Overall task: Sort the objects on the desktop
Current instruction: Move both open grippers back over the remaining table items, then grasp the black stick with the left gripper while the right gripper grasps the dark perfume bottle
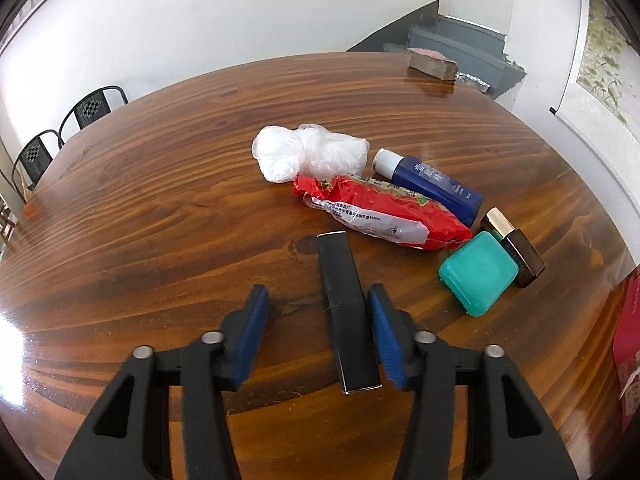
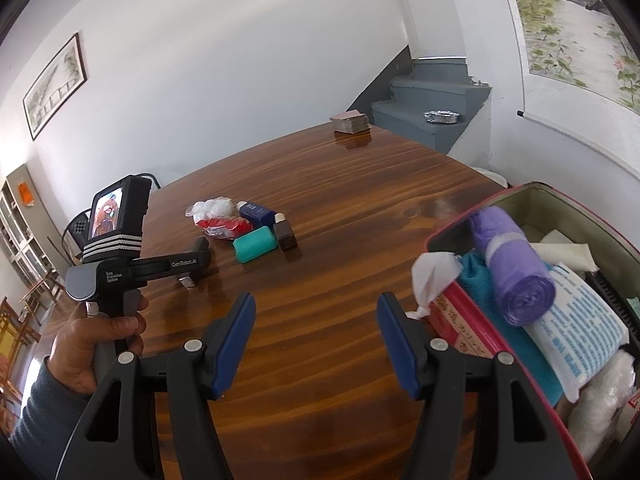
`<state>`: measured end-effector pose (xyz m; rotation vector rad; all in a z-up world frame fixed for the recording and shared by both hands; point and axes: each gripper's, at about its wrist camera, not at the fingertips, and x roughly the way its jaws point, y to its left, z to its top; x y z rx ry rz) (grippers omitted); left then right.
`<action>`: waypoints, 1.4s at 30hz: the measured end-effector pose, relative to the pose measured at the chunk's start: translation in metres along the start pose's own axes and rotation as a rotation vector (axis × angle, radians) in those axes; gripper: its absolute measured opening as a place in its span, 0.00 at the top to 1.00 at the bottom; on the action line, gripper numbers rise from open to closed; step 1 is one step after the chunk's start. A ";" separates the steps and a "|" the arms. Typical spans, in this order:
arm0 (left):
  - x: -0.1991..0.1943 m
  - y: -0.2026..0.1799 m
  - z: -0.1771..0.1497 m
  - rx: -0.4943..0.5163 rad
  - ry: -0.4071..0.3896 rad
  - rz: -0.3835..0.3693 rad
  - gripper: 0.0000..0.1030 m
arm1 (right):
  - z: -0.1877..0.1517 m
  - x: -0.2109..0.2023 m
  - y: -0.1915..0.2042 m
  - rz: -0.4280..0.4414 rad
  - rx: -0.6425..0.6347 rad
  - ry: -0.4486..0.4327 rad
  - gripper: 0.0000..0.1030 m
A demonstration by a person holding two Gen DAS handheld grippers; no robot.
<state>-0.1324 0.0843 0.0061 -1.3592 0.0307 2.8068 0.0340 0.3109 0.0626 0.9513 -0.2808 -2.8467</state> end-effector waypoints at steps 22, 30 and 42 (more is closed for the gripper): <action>-0.025 0.018 0.011 -0.075 -0.043 -0.059 0.79 | 0.044 0.115 0.034 0.020 -0.084 0.186 0.35; -0.029 0.021 0.011 -0.089 -0.041 -0.079 0.79 | 0.058 0.153 0.027 -0.005 -0.065 0.234 0.41; -0.025 0.018 0.009 -0.081 -0.025 -0.080 0.79 | 0.068 0.172 0.030 0.008 -0.095 0.241 0.55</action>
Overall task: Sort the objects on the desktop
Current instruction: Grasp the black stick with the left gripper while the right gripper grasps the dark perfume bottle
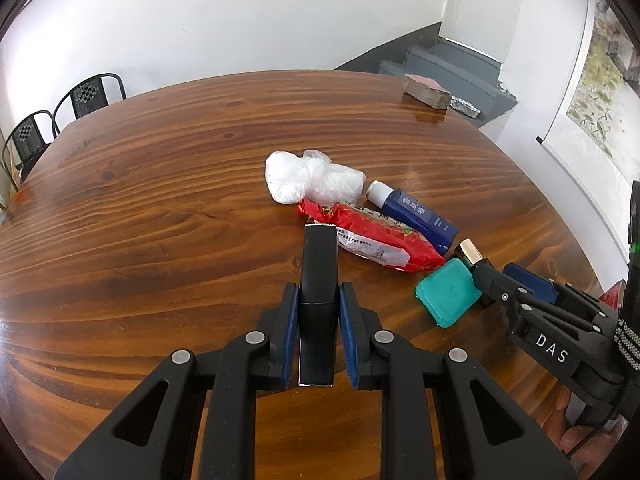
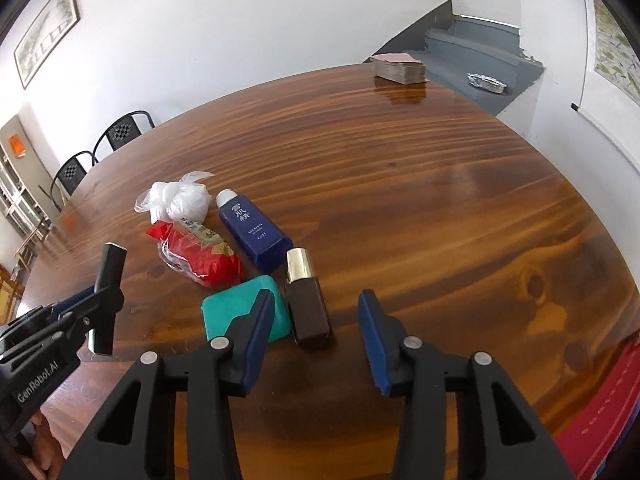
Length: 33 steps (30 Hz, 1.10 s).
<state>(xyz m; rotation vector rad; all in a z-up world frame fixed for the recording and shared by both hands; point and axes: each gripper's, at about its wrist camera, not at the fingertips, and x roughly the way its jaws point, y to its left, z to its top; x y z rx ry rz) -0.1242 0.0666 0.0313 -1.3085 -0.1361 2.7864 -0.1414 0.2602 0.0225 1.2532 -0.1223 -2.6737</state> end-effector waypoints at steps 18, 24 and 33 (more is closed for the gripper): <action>0.004 -0.002 -0.002 0.004 0.013 0.005 0.79 | -0.001 -0.002 0.009 0.006 -0.088 -0.005 0.56; 0.006 -0.003 -0.002 0.005 0.014 0.006 0.79 | -0.001 0.004 -0.006 0.150 0.008 0.052 0.54; 0.006 -0.004 -0.003 0.009 0.014 0.005 0.79 | 0.001 0.008 -0.013 -0.002 0.018 0.025 0.54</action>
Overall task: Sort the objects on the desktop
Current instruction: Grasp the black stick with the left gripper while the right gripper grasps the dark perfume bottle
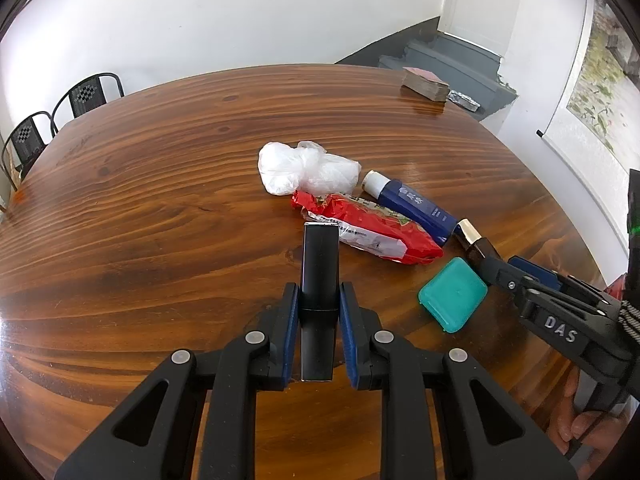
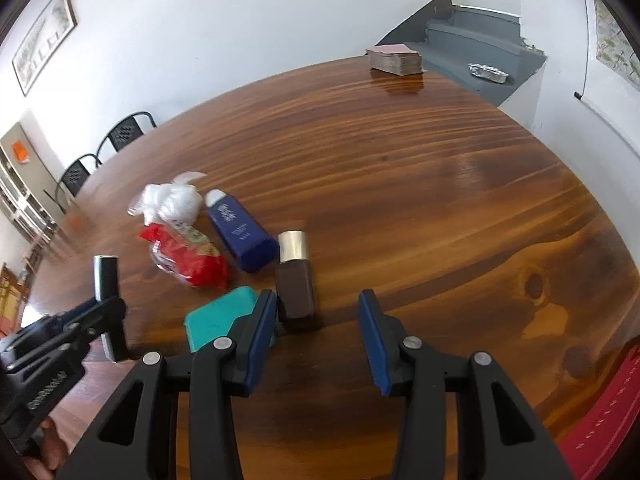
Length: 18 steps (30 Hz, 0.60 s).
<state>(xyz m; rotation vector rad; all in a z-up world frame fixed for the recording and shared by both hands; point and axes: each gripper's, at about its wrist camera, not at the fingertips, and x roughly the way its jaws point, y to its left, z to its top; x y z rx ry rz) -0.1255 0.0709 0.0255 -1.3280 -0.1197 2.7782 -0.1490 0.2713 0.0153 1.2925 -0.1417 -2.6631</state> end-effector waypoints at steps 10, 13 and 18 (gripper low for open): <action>0.007 0.000 -0.002 0.003 0.022 0.005 0.79 | 0.005 0.009 0.015 -0.041 -0.073 -0.002 0.56; 0.014 0.001 -0.003 -0.002 0.047 0.010 0.79 | 0.005 0.008 0.013 -0.043 -0.067 -0.002 0.65; 0.018 0.000 -0.006 0.011 0.047 0.017 0.79 | 0.003 0.005 0.007 -0.028 -0.031 -0.001 0.79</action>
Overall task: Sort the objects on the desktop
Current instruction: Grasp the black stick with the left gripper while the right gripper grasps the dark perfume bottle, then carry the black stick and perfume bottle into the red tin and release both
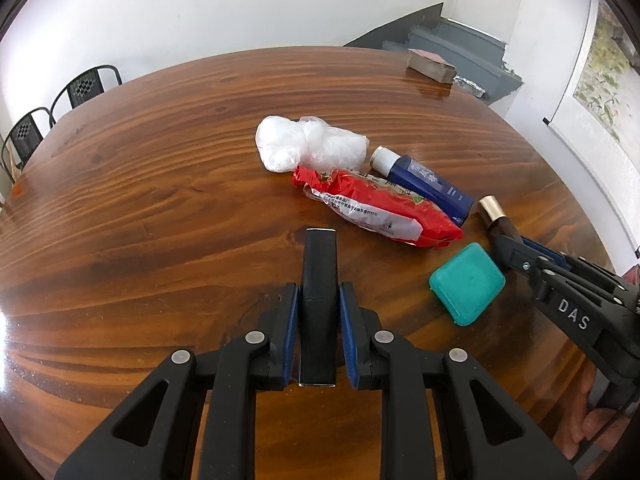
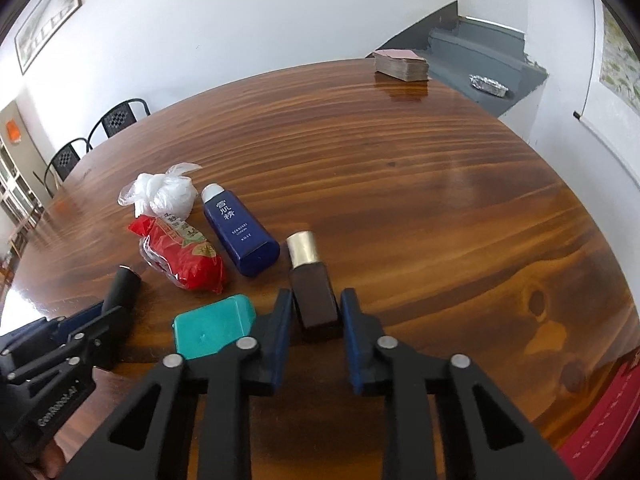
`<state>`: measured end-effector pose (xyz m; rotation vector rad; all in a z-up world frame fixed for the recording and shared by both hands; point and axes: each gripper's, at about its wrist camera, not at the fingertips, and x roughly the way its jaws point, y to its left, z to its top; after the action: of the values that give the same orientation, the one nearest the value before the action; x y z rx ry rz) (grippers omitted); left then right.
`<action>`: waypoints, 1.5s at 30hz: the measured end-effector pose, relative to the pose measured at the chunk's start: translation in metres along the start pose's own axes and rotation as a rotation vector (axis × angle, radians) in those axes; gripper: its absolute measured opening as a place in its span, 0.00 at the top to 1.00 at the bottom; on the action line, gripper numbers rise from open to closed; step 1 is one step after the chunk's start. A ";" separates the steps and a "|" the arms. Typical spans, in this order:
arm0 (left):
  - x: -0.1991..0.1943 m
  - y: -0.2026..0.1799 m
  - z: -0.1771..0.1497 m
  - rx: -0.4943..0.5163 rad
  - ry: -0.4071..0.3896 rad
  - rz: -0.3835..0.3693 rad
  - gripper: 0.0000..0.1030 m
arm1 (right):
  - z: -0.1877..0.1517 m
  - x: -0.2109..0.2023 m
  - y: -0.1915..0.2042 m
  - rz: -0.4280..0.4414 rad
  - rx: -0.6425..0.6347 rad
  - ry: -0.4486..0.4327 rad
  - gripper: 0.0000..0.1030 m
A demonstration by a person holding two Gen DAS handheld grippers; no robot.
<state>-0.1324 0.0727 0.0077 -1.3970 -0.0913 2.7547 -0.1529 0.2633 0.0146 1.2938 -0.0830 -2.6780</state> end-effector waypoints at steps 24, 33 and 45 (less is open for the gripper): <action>-0.075 -0.044 -0.003 0.082 -0.151 -0.147 0.79 | -0.058 -0.128 -0.023 0.025 0.146 -0.300 0.79; -0.090 -0.088 -0.019 0.165 -0.154 -0.210 0.79 | -0.094 -0.182 -0.071 -0.054 0.244 -0.378 0.79; -0.113 -0.162 -0.041 0.265 -0.152 -0.307 0.79 | -0.141 -0.240 -0.136 -0.172 0.355 -0.444 0.79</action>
<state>-0.0296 0.2274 0.0863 -1.0135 0.0486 2.5040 0.0867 0.4417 0.0955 0.7776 -0.5458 -3.1586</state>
